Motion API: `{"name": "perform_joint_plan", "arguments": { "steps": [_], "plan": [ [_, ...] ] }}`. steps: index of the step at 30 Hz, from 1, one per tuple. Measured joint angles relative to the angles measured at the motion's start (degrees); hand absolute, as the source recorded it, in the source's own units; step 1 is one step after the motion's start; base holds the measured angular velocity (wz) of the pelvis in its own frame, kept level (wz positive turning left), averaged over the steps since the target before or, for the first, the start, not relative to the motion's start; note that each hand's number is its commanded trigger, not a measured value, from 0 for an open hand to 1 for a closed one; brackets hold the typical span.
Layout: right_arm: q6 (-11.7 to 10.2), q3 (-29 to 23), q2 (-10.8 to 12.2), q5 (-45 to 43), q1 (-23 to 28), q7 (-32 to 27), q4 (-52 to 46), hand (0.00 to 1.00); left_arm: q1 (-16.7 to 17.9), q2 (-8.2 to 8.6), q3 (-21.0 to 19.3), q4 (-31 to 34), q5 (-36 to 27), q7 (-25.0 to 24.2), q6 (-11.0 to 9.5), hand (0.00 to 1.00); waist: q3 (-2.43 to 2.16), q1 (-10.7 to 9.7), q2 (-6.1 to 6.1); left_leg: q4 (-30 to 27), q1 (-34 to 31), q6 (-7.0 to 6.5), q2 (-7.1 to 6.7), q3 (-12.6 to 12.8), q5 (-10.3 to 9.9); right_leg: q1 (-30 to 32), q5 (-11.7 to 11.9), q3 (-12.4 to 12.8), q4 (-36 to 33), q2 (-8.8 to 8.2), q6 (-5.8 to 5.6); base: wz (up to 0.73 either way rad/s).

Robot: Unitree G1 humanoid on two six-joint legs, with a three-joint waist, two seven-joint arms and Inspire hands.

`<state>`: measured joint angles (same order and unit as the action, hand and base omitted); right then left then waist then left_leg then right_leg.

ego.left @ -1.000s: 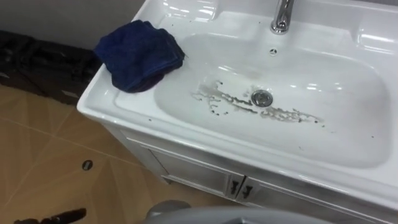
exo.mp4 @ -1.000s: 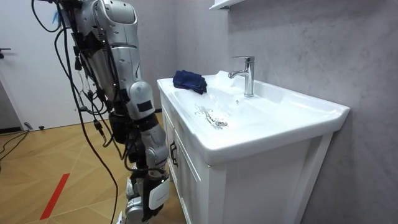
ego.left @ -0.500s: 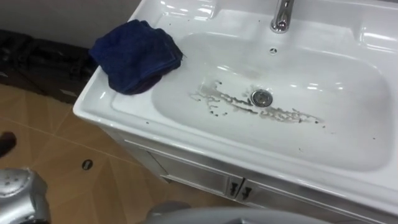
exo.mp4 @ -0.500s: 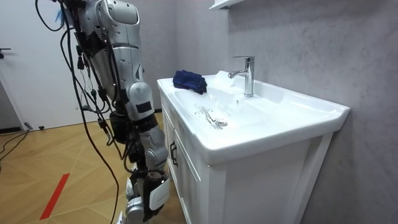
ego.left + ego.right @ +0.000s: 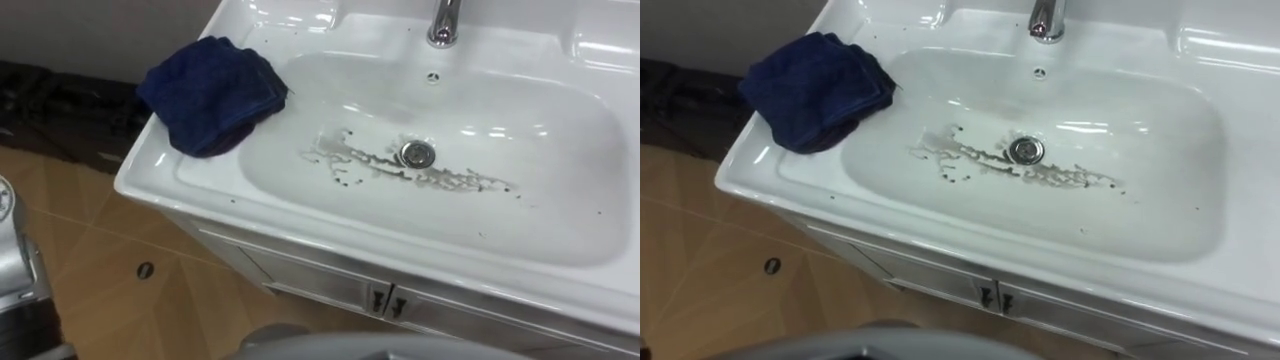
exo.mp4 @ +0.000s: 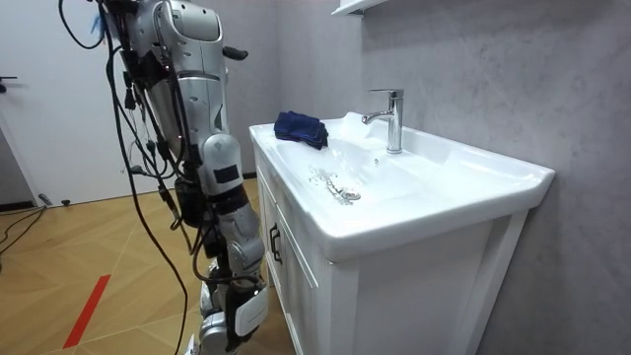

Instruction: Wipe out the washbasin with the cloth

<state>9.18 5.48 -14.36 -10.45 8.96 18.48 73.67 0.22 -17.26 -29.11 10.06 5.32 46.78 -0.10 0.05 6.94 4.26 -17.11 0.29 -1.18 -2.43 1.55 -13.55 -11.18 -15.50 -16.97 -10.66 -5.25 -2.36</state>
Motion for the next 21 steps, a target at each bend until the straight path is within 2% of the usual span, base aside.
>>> {"name": "perform_joint_plan", "arguments": {
  "steps": [4,7,12,13,17,19,21],
  "plan": [
    [-1.0,-0.2,-0.2,1.1,-0.2,0.1,0.6,0.0,0.0,0.01,0.3,4.8,0.0,-1.5,-0.4,0.0,0.47,-1.0,0.07,0.0,0.5,-0.01,0.01,0.2,0.0,-0.2,0.0,1.1,0.0,-0.01,0.0,-0.08],
    [-1.0,-1.2,-0.3,1.3,-0.2,0.2,0.5,0.0,0.1,0.02,2.8,8.2,0.0,-3.0,-0.8,0.0,0.7,-2.4,-0.03,0.0,0.3,-0.03,-0.06,-0.2,0.0,-0.2,0.0,0.9,-0.1,-0.02,0.0,0.03],
    [-0.8,-1.9,-0.4,1.4,-0.5,0.6,0.6,0.0,0.1,0.02,5.8,9.2,0.0,-8.0,-1.4,0.0,0.44,-4.1,-0.34,-0.1,0.4,-0.02,0.09,0.0,0.0,-0.1,0.0,1.2,-0.2,0.08,0.05,-0.02],
    [-0.5,-1.7,-0.5,1.4,-0.5,0.9,0.7,0.0,0.1,0.07,7.1,9.2,-0.1,-8.9,-1.4,0.0,0.48,-4.9,-0.57,-0.1,0.4,-0.02,0.07,0.0,0.0,-0.3,0.1,1.2,-0.2,0.08,0.07,0.0],
    [0.4,-1.7,0.7,0.8,-1.4,1.1,1.7,0.0,1.0,1.3,13.1,8.4,-0.1,-12.1,-1.4,0.0,0.62,-5.6,-0.98,0.6,1.3,-0.04,0.1,0.4,0.1,-0.6,0.1,1.4,-0.2,0.04,0.07,-0.04],
    [0.8,-1.7,1.0,0.8,-1.7,1.1,2.0,0.0,2.0,1.59,15.6,7.1,0.1,-14.0,-1.4,0.0,0.53,-6.1,-0.85,0.6,1.3,-0.04,0.11,0.5,0.1,-0.6,0.1,1.4,-0.2,0.04,0.07,0.0],
    [0.9,-1.7,1.0,1.0,-2.1,1.0,2.4,0.0,2.7,2.87,17.7,5.7,1.2,-16.0,-0.9,0.0,0.47,-6.7,-0.75,0.5,1.3,-0.03,0.16,0.8,0.1,-0.6,0.1,1.4,-0.2,0.04,0.07,-0.02]
  ]
}}
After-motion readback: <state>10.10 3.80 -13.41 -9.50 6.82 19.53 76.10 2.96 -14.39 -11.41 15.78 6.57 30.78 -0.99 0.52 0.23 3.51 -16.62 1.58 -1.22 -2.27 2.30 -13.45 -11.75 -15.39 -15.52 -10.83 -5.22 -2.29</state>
